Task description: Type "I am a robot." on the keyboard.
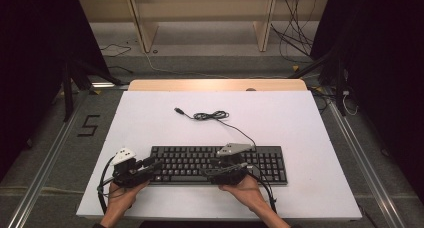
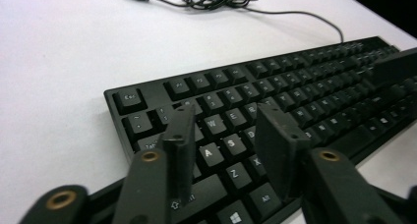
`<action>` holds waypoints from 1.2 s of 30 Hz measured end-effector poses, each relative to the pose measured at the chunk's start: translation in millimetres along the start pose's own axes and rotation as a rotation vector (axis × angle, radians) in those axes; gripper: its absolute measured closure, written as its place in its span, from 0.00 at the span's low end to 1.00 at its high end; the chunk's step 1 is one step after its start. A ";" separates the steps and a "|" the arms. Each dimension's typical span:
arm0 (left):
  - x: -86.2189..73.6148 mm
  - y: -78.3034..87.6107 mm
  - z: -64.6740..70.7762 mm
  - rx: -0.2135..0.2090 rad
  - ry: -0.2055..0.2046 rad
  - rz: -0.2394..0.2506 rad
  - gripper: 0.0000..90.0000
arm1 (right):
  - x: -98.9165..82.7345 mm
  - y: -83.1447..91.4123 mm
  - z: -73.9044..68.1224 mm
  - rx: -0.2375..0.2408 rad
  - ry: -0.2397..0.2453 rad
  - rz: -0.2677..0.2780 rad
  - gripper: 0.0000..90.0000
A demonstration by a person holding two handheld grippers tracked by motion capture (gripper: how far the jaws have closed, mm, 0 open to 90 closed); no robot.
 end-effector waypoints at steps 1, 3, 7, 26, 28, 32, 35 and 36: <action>0.0 -1.4 -0.3 0.003 0.002 -0.002 0.70 | 0.0 1.5 0.7 -0.002 0.001 0.005 0.52; -0.2 -3.6 -0.5 0.006 -0.001 -0.009 0.75 | 0.2 4.6 1.5 -0.007 0.000 0.017 0.50; -0.4 -6.3 -0.7 0.011 -0.015 -0.027 0.83 | 0.3 9.8 2.7 -0.011 0.000 0.035 0.47; -2.2 -20.1 0.0 0.034 -0.037 -0.091 0.99 | -2.7 17.7 2.8 -0.018 -0.003 0.059 0.42; -2.1 -21.4 -0.2 0.037 -0.032 -0.091 0.99 | -3.1 18.2 2.7 -0.017 -0.003 0.059 0.42; -2.3 -23.9 -1.4 0.042 -0.035 -0.101 0.99 | -3.7 19.0 2.2 -0.018 -0.004 0.057 0.41; -2.2 -23.9 -1.6 0.042 -0.043 -0.110 0.99 | -3.7 19.7 2.3 -0.019 -0.001 0.059 0.41; -2.2 -23.9 -1.6 0.042 -0.043 -0.110 0.99 | -3.8 19.9 2.3 -0.019 -0.001 0.060 0.41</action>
Point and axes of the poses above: each handheld gripper's, and its own axes: y roughly backward along the jaws, x roughly out of its top, z roughly to its right, the point moved 1 cm from there along -y, roughly forward along the jaws, and after that the axes turned 5 degrees about y, right-handed, at the moved point
